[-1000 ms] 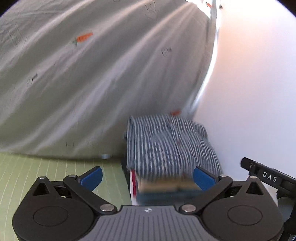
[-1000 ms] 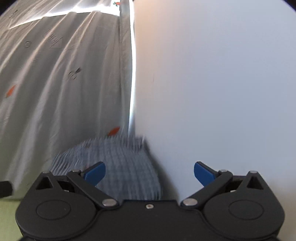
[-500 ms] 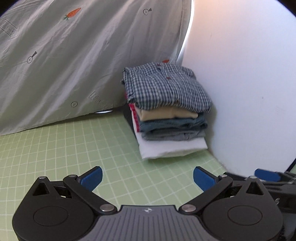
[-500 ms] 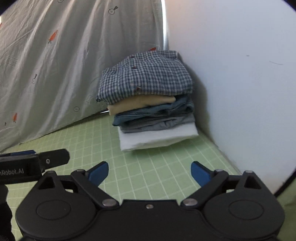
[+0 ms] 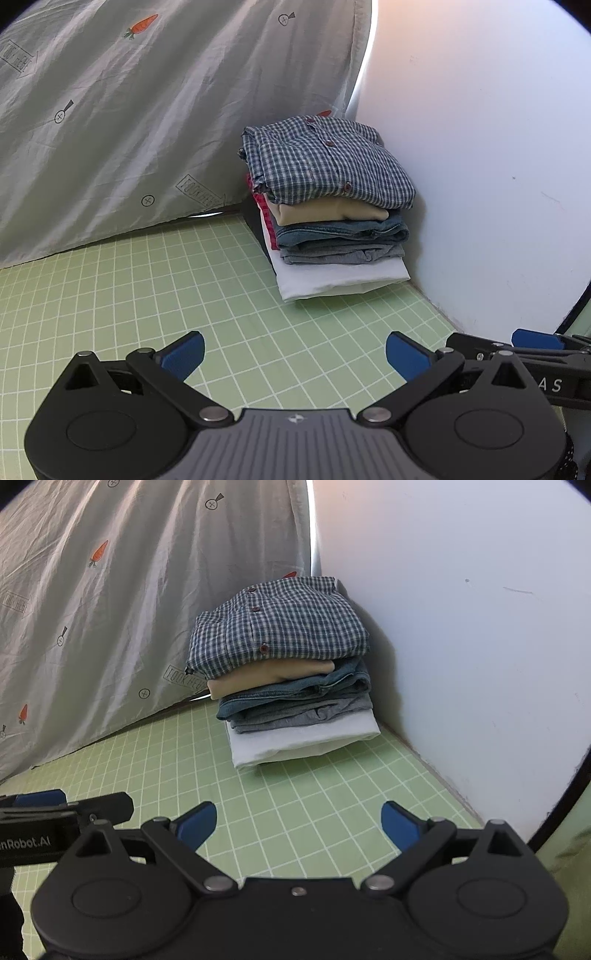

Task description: Fold clothes

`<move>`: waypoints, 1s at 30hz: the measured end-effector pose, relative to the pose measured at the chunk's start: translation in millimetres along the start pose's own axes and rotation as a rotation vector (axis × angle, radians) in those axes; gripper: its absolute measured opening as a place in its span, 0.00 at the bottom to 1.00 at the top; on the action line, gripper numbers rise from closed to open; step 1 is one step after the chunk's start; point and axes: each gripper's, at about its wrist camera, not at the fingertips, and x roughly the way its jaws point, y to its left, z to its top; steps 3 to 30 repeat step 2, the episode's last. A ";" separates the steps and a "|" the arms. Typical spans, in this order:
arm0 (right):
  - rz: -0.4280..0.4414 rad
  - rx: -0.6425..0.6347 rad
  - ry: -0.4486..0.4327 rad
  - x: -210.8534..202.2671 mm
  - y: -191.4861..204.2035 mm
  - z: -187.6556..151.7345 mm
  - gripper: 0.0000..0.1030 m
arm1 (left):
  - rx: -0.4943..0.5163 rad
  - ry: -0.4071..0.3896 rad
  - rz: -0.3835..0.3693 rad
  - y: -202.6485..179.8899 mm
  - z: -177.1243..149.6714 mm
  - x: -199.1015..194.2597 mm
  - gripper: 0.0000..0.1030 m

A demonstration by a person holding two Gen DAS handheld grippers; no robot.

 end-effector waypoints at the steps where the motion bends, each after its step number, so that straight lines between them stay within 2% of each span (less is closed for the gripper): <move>1: 0.000 0.000 -0.001 0.0 0.2 0.1 0.94 | 0.002 -0.002 0.000 -0.2 -0.2 -0.4 1.00; 30: 0.000 0.001 -0.001 0.2 0.3 0.1 0.94 | 0.003 -0.002 0.001 -0.2 0.1 -0.4 1.00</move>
